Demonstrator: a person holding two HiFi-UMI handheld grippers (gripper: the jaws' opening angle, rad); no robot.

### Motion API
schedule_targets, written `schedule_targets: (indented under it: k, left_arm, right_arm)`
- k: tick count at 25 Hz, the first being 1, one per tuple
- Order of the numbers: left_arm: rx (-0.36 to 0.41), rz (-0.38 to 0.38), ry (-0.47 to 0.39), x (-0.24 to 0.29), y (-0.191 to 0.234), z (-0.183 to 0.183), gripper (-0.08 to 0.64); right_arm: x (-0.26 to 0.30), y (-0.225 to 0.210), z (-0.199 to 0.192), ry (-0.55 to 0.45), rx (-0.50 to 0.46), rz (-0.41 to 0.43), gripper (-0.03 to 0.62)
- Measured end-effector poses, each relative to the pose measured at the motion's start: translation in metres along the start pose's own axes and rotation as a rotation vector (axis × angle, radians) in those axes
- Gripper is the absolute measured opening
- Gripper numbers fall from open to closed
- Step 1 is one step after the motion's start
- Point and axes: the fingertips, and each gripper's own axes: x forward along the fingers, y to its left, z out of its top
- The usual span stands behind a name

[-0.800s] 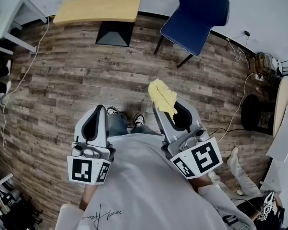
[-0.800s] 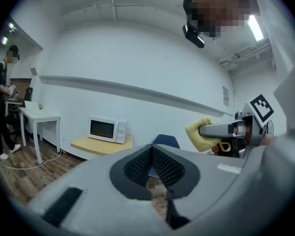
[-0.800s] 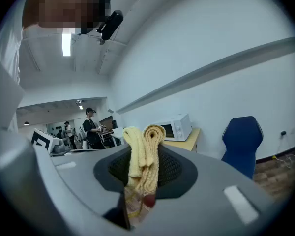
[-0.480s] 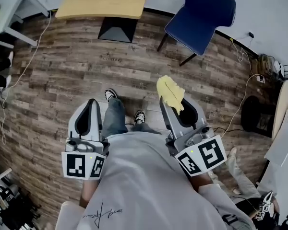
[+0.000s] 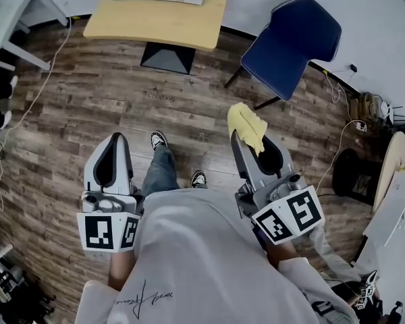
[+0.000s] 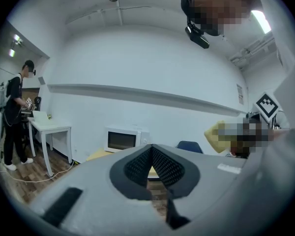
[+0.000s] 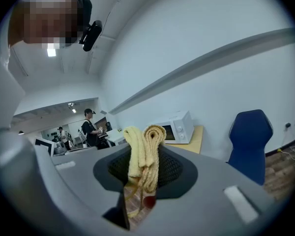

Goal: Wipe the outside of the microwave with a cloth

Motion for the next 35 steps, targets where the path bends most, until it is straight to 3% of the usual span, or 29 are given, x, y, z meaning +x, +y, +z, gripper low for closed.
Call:
schedule_targets:
  k: [8, 17, 28, 35]
  left_arm:
    - [-0.001, -0.050, -0.062, 0.043, 0.088, 0.045, -0.002]
    - [-0.030, -0.089, -0.071, 0.070, 0.155, 0.060, -0.002]
    - [-0.044, -0.098, -0.041, 0.124, 0.195, 0.062, -0.002]
    - [-0.025, -0.116, -0.078, 0.203, 0.217, 0.082, 0.000]
  right_arm:
    - [0.108, 0.045, 0.034, -0.011, -0.032, 0.030, 0.117]
    - [0.188, 0.075, 0.054, -0.016, -0.073, 0.030, 0.117]
    - [0.259, 0.045, 0.069, -0.021, -0.053, -0.008, 0.118]
    - [0.321, -0.006, 0.099, -0.071, -0.018, -0.041, 0.118]
